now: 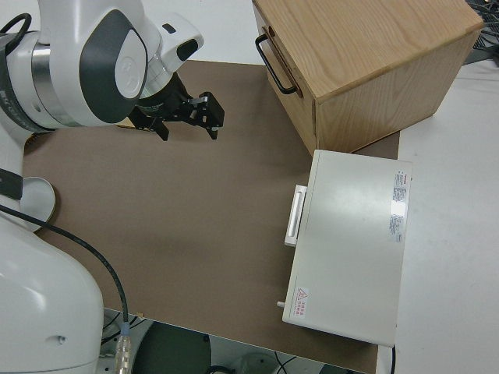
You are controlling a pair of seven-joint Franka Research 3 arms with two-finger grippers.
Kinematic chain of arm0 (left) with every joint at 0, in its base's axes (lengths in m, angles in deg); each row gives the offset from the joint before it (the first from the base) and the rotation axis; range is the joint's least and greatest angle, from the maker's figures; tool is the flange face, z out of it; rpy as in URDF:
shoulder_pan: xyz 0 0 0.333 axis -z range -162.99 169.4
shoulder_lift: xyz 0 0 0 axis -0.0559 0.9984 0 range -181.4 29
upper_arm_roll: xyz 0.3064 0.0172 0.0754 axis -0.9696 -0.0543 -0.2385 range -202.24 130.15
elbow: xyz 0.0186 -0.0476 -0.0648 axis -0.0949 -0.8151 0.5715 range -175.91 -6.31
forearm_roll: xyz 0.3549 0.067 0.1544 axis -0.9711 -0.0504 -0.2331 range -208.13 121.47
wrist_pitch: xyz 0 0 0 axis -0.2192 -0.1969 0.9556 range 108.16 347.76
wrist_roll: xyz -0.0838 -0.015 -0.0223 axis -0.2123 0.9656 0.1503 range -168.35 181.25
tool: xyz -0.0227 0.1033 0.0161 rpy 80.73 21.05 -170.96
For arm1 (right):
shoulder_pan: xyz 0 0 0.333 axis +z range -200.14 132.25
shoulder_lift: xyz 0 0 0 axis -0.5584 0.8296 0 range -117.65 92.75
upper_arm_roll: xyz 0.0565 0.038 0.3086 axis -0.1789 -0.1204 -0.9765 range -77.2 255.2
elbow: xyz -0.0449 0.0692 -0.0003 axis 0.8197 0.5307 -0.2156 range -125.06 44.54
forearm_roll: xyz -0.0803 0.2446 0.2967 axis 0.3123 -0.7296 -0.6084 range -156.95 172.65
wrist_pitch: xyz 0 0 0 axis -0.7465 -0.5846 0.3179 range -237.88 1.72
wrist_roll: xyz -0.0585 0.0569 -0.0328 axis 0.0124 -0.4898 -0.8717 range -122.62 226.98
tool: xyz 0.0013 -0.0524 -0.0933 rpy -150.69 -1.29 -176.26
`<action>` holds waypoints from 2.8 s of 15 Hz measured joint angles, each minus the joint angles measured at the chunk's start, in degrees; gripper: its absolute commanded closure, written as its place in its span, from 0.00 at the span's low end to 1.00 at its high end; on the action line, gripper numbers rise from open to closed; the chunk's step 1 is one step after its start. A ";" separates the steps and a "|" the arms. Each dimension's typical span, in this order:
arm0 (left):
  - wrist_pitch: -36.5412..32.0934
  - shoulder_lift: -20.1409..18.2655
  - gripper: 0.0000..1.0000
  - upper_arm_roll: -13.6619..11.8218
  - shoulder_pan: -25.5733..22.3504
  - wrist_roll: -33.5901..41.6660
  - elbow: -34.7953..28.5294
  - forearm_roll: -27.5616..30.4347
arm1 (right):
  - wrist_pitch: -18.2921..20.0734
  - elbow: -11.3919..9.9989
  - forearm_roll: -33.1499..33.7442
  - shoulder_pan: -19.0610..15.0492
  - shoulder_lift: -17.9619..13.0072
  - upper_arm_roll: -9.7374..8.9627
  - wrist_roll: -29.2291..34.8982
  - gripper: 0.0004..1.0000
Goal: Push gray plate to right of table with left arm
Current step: 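Move the left gripper down to the near edge of the gray plate, then press the left gripper against the gray plate's rim and start pushing, then push the gray plate with the left gripper across the table toward the toaster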
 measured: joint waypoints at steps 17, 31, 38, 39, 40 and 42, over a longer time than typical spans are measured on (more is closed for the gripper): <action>0.97 -0.44 1.00 -0.97 -0.13 0.29 -2.13 0.95 | 0.00 0.00 0.00 0.00 0.00 0.00 0.00 0.00; 2.05 -0.52 1.00 3.06 -0.12 -3.85 -2.30 5.49 | 0.00 0.00 0.00 0.00 0.00 0.00 0.00 0.00; 5.78 -0.20 1.00 13.07 2.11 -12.87 -2.31 11.22 | 0.00 0.00 0.00 0.00 0.00 0.00 0.00 0.00; 7.01 0.08 1.00 13.98 3.29 -14.14 -2.31 12.48 | 0.00 0.00 0.00 0.00 0.00 0.00 0.00 0.00; 8.30 0.29 1.00 15.46 4.03 -15.92 -2.30 13.42 | 0.00 0.00 0.00 0.00 0.00 0.00 0.00 0.00; 9.66 0.43 1.00 16.88 5.91 -19.58 -2.21 14.14 | 0.00 0.00 0.00 0.00 0.00 0.00 0.00 0.00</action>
